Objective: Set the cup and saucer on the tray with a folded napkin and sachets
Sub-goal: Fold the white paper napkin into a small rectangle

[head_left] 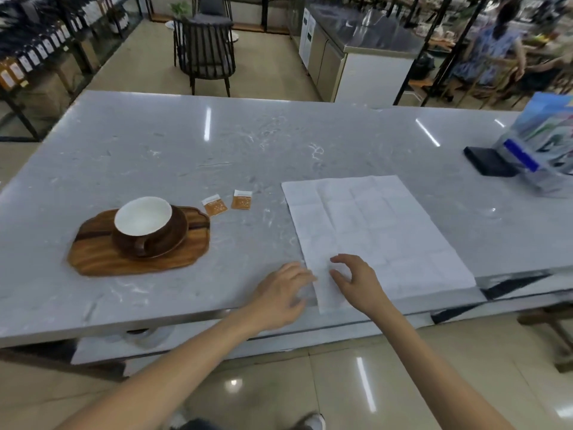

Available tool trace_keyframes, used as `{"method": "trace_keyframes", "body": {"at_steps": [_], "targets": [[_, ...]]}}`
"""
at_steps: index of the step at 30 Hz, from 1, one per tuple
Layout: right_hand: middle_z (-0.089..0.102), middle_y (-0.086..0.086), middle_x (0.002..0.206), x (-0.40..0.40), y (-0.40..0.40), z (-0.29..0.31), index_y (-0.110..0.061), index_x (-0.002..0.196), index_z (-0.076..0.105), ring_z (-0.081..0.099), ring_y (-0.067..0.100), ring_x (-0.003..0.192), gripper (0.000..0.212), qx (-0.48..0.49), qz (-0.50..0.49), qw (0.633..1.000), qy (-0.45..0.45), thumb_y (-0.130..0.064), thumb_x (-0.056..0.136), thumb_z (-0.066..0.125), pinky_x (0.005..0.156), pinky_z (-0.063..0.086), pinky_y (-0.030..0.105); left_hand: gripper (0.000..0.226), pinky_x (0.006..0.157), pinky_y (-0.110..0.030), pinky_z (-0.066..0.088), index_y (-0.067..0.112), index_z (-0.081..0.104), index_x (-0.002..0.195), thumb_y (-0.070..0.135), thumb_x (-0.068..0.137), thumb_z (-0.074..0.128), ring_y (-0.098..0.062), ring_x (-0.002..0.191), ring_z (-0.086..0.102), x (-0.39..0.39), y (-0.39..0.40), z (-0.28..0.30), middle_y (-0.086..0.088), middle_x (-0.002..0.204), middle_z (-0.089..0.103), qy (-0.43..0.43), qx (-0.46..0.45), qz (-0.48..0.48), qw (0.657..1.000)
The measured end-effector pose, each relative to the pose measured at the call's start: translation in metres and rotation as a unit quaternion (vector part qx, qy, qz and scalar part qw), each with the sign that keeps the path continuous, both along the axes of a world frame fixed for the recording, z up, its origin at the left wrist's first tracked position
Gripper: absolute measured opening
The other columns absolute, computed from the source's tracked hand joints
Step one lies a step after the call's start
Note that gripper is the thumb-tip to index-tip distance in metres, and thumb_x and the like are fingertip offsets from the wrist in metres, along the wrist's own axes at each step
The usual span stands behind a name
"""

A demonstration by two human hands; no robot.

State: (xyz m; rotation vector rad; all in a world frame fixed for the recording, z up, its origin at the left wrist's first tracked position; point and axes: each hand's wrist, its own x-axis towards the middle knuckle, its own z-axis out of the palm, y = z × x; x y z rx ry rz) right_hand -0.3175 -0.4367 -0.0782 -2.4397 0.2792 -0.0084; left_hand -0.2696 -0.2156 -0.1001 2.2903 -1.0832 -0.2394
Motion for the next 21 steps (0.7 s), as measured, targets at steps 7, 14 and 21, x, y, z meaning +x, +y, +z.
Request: {"method": "trace_keyframes", "body": {"at_steps": [7,14,21], "targets": [[0.054,0.012,0.146,-0.019,-0.08,-0.02,-0.008,0.136,0.061,0.047,0.031,0.137,0.037,-0.066,0.037,0.997,0.033,-0.024,0.103,0.054,0.115,0.036,0.037,0.071,0.103,-0.037,0.044,0.021,0.052,0.138,0.038,0.073,0.074,-0.024,0.124,0.051,-0.041,-0.094,-0.017,-0.007,0.137,0.054,-0.095,0.169,-0.045,0.98],[0.028,-0.001,0.164,-0.026,-0.125,-0.03,-0.024,0.15,0.045,0.025,0.02,0.149,0.086,-0.069,0.173,0.98,0.07,-0.058,0.078,0.078,0.122,0.024,0.033,0.024,0.075,-0.036,0.05,0.012,0.067,0.1,0.023,0.082,0.055,-0.024,0.095,0.06,-0.034,-0.12,-0.008,-0.005,0.1,0.066,-0.116,0.14,0.047,0.982],[0.051,0.0,0.148,-0.025,-0.154,-0.033,-0.019,0.141,0.056,0.044,0.024,0.138,0.061,-0.073,0.198,0.978,-0.002,-0.012,0.083,0.075,0.109,0.04,0.028,0.013,0.063,-0.032,0.039,0.012,0.061,0.093,0.008,0.087,0.049,-0.022,0.088,0.059,-0.006,-0.113,0.014,-0.002,0.091,0.062,-0.076,0.087,0.098,0.988]]}}
